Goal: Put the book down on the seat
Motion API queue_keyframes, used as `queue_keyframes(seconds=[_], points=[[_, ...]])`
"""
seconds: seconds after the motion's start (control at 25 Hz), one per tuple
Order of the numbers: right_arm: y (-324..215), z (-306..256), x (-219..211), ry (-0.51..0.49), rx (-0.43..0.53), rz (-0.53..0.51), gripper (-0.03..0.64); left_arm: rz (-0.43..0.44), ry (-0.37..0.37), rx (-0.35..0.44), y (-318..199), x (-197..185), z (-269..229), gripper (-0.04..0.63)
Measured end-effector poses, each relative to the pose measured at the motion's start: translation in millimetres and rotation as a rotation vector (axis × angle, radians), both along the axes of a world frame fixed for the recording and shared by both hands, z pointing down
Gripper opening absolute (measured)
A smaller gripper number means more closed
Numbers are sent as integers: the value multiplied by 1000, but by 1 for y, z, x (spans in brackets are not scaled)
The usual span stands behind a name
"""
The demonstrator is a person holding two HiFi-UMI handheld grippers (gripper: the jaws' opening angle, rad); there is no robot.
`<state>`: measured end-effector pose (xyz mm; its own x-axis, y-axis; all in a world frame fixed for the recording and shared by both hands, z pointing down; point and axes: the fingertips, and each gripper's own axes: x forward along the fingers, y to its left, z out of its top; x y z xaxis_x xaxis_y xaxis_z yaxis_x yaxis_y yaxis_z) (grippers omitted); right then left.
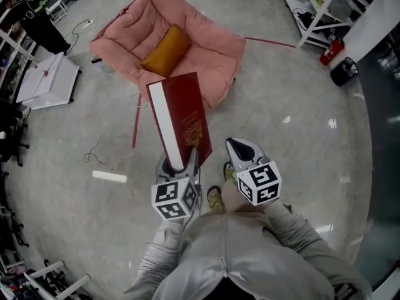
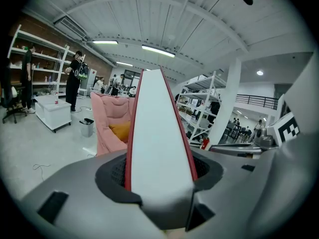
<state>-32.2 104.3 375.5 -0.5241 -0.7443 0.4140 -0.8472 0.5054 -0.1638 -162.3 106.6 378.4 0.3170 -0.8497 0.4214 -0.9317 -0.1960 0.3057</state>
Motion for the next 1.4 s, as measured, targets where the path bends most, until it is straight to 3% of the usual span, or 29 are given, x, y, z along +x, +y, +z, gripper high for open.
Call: queue_keyframes(seconds=[0.52,0.92,1.4], points=[[-92,22,17,5,-25,4,0,32,-13,-31,-88,29,19,259],[-192,55,39,23,-82,15,0,17,4,-85,-191,48,55,259],[-277,100,48,30,-168,-8,0,-42,-4,-193,-291,57,114,259]])
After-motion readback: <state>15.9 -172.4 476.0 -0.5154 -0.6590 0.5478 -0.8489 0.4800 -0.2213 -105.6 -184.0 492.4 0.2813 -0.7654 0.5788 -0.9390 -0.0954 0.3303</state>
